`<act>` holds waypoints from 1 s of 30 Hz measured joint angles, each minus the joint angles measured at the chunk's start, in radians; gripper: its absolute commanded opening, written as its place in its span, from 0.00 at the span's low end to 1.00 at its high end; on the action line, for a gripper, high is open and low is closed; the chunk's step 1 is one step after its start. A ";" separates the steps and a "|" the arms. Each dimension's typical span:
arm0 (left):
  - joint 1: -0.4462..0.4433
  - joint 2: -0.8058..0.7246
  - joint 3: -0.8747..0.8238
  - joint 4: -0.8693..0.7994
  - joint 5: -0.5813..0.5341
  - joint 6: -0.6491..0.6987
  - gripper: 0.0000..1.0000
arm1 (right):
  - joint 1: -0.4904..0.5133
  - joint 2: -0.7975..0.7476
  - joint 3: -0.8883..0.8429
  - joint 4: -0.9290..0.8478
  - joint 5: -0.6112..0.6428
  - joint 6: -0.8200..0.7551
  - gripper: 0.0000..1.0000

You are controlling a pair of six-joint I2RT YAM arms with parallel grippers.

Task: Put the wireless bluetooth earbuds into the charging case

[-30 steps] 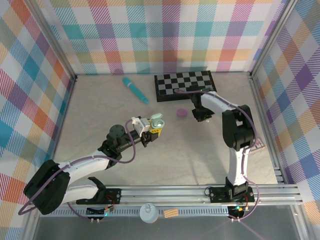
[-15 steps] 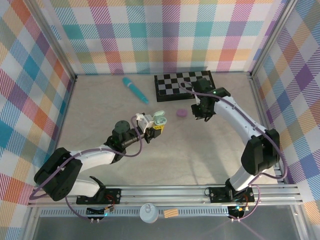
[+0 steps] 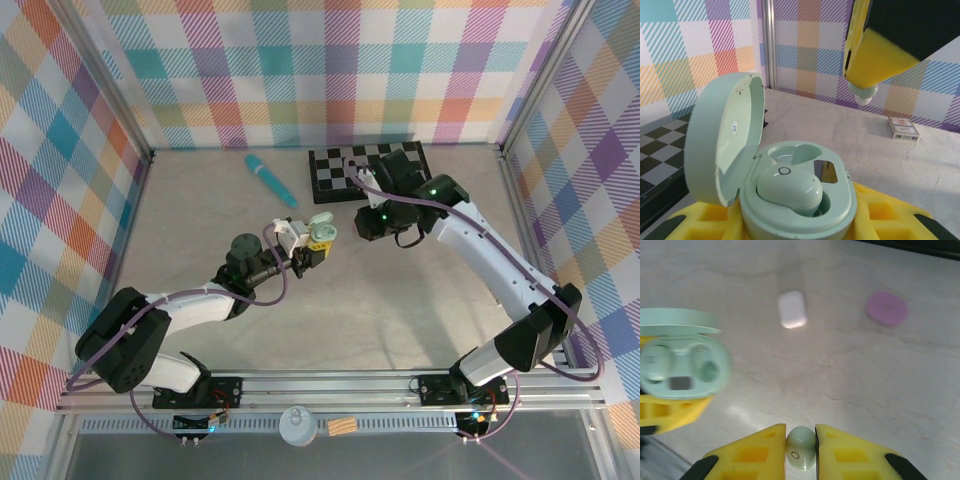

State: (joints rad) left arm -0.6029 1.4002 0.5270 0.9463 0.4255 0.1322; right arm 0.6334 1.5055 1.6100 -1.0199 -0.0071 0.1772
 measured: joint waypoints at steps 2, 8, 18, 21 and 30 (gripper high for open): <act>0.000 0.000 0.000 0.006 0.008 -0.009 0.32 | 0.016 0.000 0.014 0.012 -0.039 0.004 0.20; 0.000 0.000 0.000 0.023 0.028 -0.020 0.32 | 0.042 0.019 0.067 0.059 -0.145 0.026 0.20; 0.000 -0.021 0.000 0.026 0.055 -0.043 0.32 | 0.045 0.093 0.101 0.108 -0.215 0.025 0.20; 0.000 -0.037 0.000 0.030 0.056 -0.054 0.32 | 0.045 0.097 0.101 0.108 -0.215 0.025 0.20; 0.002 -0.043 0.000 0.028 0.055 -0.064 0.32 | 0.047 0.097 0.101 0.113 -0.219 0.025 0.20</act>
State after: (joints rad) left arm -0.6014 1.3571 0.5274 0.9745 0.4808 0.0677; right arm 0.6804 1.6020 1.7111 -0.9070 -0.2256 0.2024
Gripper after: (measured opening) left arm 0.358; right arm 0.201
